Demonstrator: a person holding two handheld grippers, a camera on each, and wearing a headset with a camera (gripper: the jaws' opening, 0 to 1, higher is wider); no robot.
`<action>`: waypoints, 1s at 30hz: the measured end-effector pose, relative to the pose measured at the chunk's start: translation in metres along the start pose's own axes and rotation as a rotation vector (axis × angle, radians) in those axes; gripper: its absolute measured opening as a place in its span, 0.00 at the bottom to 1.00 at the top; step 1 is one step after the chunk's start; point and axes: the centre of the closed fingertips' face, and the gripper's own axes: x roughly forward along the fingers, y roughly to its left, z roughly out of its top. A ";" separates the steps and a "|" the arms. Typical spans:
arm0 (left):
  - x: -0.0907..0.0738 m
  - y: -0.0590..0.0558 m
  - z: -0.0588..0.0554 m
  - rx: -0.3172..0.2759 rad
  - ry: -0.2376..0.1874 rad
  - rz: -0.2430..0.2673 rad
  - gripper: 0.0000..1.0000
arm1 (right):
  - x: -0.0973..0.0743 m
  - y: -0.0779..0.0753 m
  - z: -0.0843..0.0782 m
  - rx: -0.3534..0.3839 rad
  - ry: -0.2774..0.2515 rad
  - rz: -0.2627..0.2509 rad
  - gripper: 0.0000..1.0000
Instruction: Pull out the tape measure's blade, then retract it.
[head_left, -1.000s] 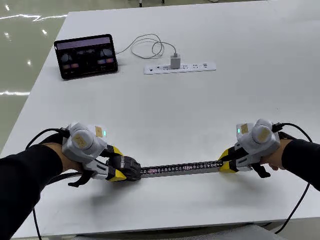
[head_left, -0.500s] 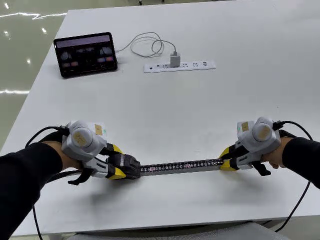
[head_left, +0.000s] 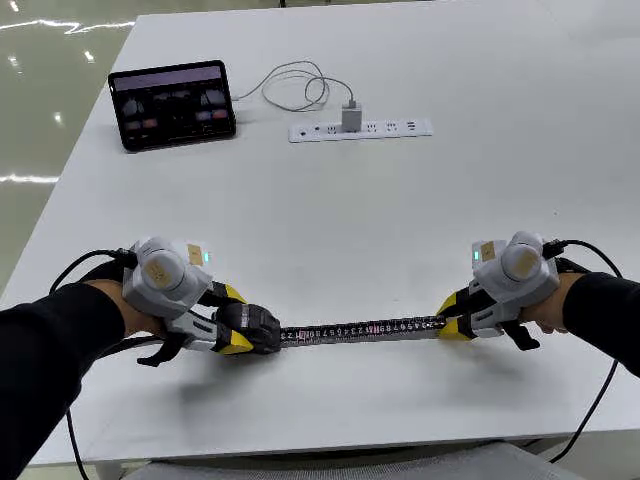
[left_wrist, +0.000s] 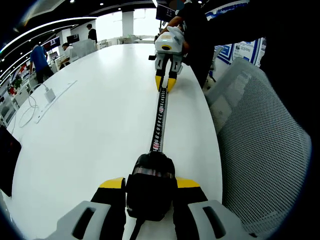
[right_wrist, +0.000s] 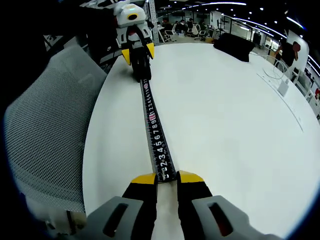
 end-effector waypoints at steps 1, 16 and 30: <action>0.000 0.000 0.000 0.000 -0.003 0.002 0.32 | 0.000 0.000 0.000 -0.001 0.001 0.000 0.10; 0.000 0.004 -0.003 -0.081 -0.011 0.033 0.34 | 0.000 -0.006 -0.001 -0.021 0.005 -0.042 0.12; -0.020 0.030 -0.019 -0.256 -0.088 0.197 0.73 | -0.008 -0.013 0.005 0.105 -0.100 -0.142 0.23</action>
